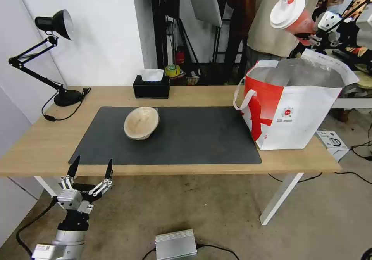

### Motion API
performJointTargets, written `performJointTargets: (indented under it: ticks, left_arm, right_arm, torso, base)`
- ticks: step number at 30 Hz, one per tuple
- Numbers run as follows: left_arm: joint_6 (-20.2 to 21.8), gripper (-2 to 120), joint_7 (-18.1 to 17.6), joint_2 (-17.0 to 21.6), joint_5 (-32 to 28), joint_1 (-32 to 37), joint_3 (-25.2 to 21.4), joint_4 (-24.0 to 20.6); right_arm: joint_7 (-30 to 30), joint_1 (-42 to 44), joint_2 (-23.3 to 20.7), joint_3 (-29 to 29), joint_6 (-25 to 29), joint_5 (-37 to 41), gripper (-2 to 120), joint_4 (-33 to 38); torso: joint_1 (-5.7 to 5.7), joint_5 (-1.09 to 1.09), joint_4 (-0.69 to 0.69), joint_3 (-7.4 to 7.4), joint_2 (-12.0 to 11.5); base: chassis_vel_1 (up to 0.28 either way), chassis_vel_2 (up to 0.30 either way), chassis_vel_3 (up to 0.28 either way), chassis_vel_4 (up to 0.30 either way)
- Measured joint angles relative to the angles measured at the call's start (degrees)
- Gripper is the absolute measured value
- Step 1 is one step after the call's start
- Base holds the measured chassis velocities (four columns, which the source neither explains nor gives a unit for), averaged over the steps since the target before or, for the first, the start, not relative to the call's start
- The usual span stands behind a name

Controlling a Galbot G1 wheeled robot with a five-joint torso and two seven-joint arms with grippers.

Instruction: Pick up the trash from the table and place it into the takeout bag.

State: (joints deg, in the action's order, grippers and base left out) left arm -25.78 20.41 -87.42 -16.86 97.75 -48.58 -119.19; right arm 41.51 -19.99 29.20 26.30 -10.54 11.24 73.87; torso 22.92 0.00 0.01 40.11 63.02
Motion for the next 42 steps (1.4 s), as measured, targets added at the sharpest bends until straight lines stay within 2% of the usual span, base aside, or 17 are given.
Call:
performJointTargets:
  ticks: [7,10,22,33,42]
  left_arm:
    - [-0.9,100,0.1,-0.6,-0.5,0.5,-0.6,0.6]
    - [-1.1,100,0.1,-0.9,-0.5,0.5,-0.7,0.8]
    - [-1.3,100,0.1,-1.2,-0.7,0.2,-0.7,0.7]
    - [-1.3,100,0.1,-1.1,-0.9,0.0,-0.6,0.5]
    - [-1.3,100,0.2,-1.1,-0.9,-0.1,-0.5,1.1]
  right_arm:
    - [3.9,-3.6,4.7,4.4,4.0,-4.9,7,-9.0]
    - [5.1,-4.2,5.4,5.4,4.8,-5.6,7,-10.4]
    - [7.7,-3.4,5.8,6.6,7.8,-11.3,7,-13.0]
    - [8.3,-0.1,4.2,6.1,9.7,-14.4,7,-14.5]
    - [8.3,0.2,5.6,5.2,11.8,-17.5,7,-18.4]
  torso:
    - [0.00,0.00,-0.01,0.00,0.0]
    - [0.00,-0.01,0.00,0.00,0.0]
    - [0.00,-0.01,-0.01,0.00,0.0]
    - [0.00,0.01,-0.02,0.00,0.0]
    - [0.00,0.00,-0.01,0.00,0.0]
  base:
    - [0.000,0.000,0.000,0.000]
    - [0.000,0.000,0.000,0.000]
    - [0.000,0.000,0.000,0.000]
    - [0.000,0.000,0.000,0.000]
    - [0.000,0.000,0.000,0.000]
